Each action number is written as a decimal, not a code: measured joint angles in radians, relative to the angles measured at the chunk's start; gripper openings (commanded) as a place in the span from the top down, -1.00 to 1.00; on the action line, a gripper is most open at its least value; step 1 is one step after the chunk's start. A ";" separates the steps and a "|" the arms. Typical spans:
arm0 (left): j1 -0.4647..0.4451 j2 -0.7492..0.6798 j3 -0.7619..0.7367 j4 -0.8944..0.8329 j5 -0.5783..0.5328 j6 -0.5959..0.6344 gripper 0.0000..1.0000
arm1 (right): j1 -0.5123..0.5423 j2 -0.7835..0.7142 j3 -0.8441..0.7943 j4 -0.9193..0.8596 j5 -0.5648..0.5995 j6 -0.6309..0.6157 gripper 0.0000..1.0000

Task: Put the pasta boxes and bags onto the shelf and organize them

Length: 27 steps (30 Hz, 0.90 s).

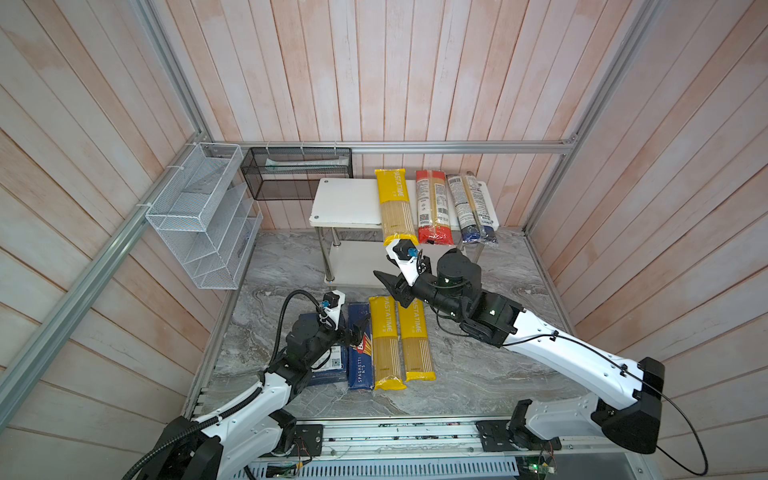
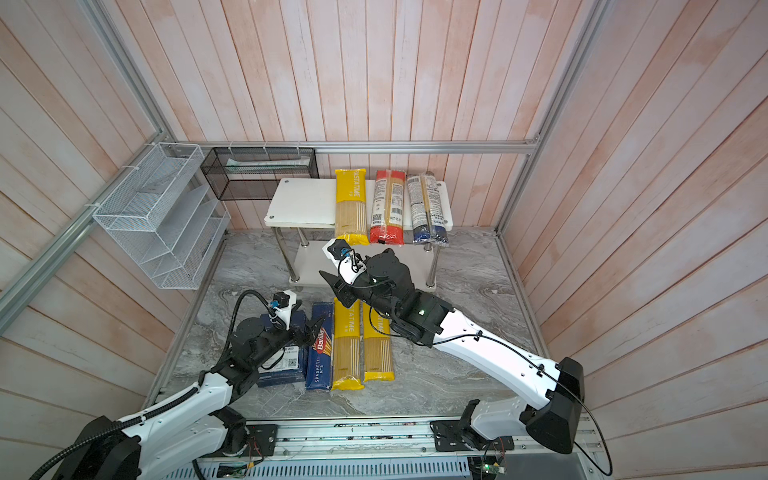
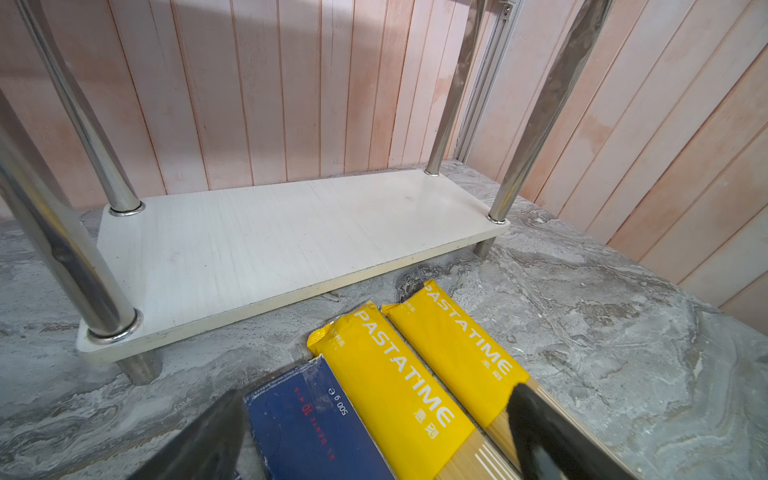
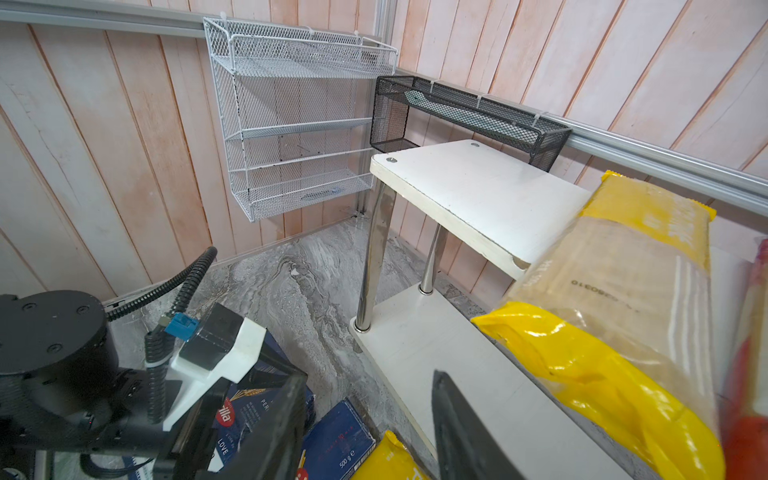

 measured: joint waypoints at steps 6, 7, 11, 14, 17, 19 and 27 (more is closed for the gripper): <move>0.000 -0.001 0.000 0.000 0.000 0.000 -1.00 | -0.015 0.017 0.019 0.002 -0.009 0.000 0.01; 0.000 -0.001 0.000 0.000 0.000 0.000 -1.00 | -0.016 0.024 0.028 0.002 -0.011 0.000 0.01; 0.000 -0.001 0.000 0.000 0.000 0.000 -1.00 | -0.020 0.049 0.054 0.006 -0.023 0.000 0.01; 0.000 -0.002 0.000 0.000 0.000 0.000 -1.00 | -0.023 0.068 0.064 0.007 -0.035 0.000 0.01; 0.000 -0.003 0.000 0.000 0.000 0.000 -1.00 | -0.026 0.085 0.069 0.008 -0.046 0.000 0.01; 0.000 -0.004 0.000 0.000 0.000 0.000 -1.00 | -0.027 0.098 0.074 0.008 -0.053 0.000 0.01; 0.000 -0.027 0.000 -0.004 -0.007 0.000 -1.00 | -0.035 0.157 0.123 0.014 -0.082 0.000 0.01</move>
